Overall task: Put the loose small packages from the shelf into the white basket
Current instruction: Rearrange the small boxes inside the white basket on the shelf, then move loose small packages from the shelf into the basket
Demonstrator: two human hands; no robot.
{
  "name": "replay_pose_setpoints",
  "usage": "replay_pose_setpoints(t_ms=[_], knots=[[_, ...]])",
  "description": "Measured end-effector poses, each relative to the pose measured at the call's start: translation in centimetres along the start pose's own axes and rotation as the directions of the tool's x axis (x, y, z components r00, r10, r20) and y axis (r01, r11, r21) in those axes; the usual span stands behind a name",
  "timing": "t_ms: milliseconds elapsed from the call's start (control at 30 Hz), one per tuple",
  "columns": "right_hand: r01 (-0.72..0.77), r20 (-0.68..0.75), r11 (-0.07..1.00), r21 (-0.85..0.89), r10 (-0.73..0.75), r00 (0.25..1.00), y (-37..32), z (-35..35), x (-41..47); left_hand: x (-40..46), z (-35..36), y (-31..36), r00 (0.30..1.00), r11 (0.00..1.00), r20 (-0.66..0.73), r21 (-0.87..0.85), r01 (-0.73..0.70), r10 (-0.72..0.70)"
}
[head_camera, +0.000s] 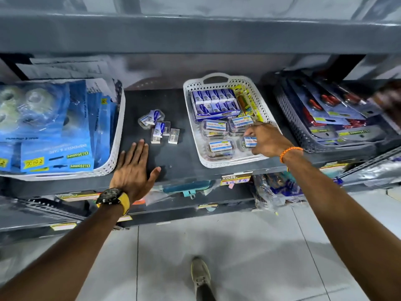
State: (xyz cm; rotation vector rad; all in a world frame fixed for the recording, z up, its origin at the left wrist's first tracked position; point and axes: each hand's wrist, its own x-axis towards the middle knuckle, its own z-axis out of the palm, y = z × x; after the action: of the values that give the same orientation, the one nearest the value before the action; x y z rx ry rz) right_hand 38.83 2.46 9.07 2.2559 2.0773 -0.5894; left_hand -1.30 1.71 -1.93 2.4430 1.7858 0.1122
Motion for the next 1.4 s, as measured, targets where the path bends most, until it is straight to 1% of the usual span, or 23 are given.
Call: replay_pose_setpoints(t_ms=[200,367,500,567,667,733,833,933,1100,1200,1300,1400], knots=[[-0.020,0.046,0.998,0.060,0.017,0.999,0.4,0.6,0.8,0.2,0.6,-0.3,1.000,1.000,-0.015,0.012,-0.003,0.004],[-0.023,0.092,0.999,0.049,0.018,0.996,0.2,0.6,1.0,0.3,0.6,-0.4,1.000,1.000,-0.008,0.018,-0.006,0.006],[-0.036,0.123,0.997,0.072,0.027,0.992,-0.2,-0.1,0.4,0.2,0.5,-0.3,1.000,1.000,-0.011,0.009,-0.007,0.008],[-0.025,0.086,0.998,0.059,0.020,0.996,-0.4,-0.7,0.0,0.2,0.5,-0.2,1.000,1.000,-0.022,0.001,-0.009,0.009],[-0.008,-0.010,1.000,0.013,0.008,1.000,-1.2,-1.9,-0.6,0.2,0.4,-0.2,0.999,1.000,-0.036,-0.016,-0.013,0.012],[0.022,-0.123,1.000,-0.008,-0.023,0.992,-2.5,-2.4,-0.8,0.1,0.5,-0.1,0.999,1.000,-0.040,-0.019,-0.011,0.010],[0.124,-0.302,0.992,0.020,-0.112,0.947,-5.6,-2.3,-0.8,-0.1,0.6,0.0,0.999,1.000,-0.046,-0.031,-0.001,-0.001],[0.214,-0.361,0.977,0.005,-0.198,0.911,-9.4,-1.4,0.2,-0.1,0.6,0.1,0.998,1.000,-0.057,-0.022,0.006,-0.007],[0.352,-0.365,0.936,0.001,-0.327,0.872,-15.2,1.1,2.8,0.0,0.8,-0.1,0.998,1.000,-0.063,-0.014,0.011,-0.012],[0.413,-0.348,0.909,-0.058,-0.406,0.845,-18.8,2.8,4.9,0.0,0.9,0.1,0.997,1.000,-0.081,-0.020,0.018,-0.020],[0.427,-0.286,0.898,-0.104,-0.438,0.852,-21.9,4.0,7.1,0.2,0.9,0.0,0.996,1.000,-0.088,-0.017,0.025,-0.026],[0.434,-0.223,0.894,-0.114,-0.449,0.865,-23.7,4.3,9.0,0.2,0.9,0.1,0.995,1.000,-0.091,-0.009,0.024,-0.025]])
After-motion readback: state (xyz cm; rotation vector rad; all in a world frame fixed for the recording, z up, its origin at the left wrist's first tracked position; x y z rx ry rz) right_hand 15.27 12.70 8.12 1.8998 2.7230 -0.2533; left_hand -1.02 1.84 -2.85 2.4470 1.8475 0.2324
